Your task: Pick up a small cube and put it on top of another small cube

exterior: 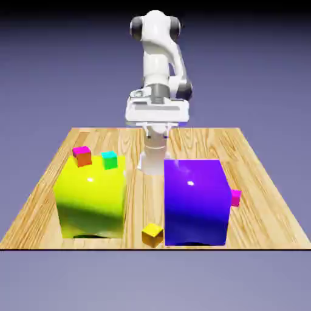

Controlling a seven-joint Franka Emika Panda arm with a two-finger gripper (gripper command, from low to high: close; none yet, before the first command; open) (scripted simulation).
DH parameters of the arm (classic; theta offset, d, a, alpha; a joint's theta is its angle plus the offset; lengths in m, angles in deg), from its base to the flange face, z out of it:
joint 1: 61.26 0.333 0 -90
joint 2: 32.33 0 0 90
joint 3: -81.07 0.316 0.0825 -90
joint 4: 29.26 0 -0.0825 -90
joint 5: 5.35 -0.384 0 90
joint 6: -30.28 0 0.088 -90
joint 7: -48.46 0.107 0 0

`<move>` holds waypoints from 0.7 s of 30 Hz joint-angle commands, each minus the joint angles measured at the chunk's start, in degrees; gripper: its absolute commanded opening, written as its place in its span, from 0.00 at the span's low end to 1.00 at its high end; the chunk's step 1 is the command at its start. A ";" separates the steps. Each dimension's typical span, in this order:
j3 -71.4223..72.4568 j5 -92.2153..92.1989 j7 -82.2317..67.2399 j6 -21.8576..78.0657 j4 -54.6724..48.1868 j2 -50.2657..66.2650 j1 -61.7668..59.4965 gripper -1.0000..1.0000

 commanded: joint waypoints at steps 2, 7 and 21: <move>1.51 1.09 4.99 1.24 -0.96 3.26 3.91 0.50; 5.30 3.79 17.45 4.36 -3.37 11.41 13.68 0.50; 11.76 13.37 52.34 10.95 -8.46 29.99 34.40 0.50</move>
